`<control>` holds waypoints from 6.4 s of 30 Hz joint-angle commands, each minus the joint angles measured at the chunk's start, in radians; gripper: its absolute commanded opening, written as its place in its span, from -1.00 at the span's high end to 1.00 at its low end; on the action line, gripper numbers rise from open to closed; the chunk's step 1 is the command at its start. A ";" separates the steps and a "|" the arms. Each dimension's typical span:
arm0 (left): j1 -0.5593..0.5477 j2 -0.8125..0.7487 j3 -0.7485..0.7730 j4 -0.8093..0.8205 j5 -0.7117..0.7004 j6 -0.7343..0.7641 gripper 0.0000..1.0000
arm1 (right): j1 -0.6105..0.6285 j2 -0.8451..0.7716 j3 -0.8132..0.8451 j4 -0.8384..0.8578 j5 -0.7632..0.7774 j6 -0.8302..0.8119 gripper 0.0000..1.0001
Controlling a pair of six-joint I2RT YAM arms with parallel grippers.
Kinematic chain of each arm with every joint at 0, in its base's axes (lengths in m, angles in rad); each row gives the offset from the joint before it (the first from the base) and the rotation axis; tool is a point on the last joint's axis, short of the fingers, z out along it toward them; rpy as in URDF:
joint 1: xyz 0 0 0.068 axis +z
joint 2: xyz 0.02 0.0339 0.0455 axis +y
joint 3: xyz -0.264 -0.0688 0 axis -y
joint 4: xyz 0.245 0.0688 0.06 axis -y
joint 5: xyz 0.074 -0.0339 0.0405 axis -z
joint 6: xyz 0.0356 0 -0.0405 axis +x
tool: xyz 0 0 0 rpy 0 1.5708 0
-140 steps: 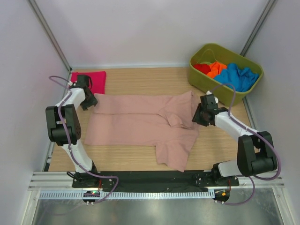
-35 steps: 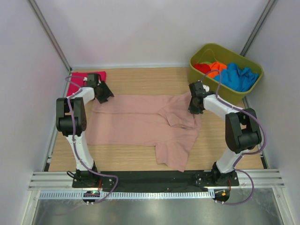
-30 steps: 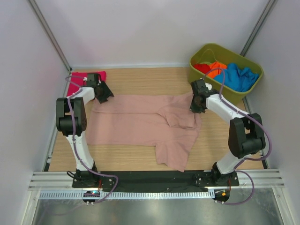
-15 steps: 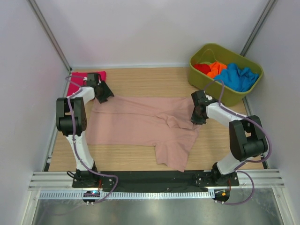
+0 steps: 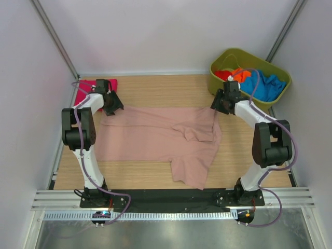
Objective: Fold and stack the t-shirts
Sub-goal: Fold the tshirt
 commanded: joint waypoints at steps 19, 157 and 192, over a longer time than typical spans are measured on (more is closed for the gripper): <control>0.006 -0.033 -0.043 -0.031 -0.103 0.035 -0.17 | -0.049 0.095 -0.028 0.202 -0.188 0.008 0.16; 0.175 -0.140 -0.205 -0.108 -0.282 -0.079 0.99 | 0.034 0.206 0.031 0.423 0.202 -0.067 0.98; 0.171 -0.073 -0.019 0.088 0.027 0.127 -0.02 | 0.063 0.021 -0.071 -0.117 -0.019 0.020 0.15</control>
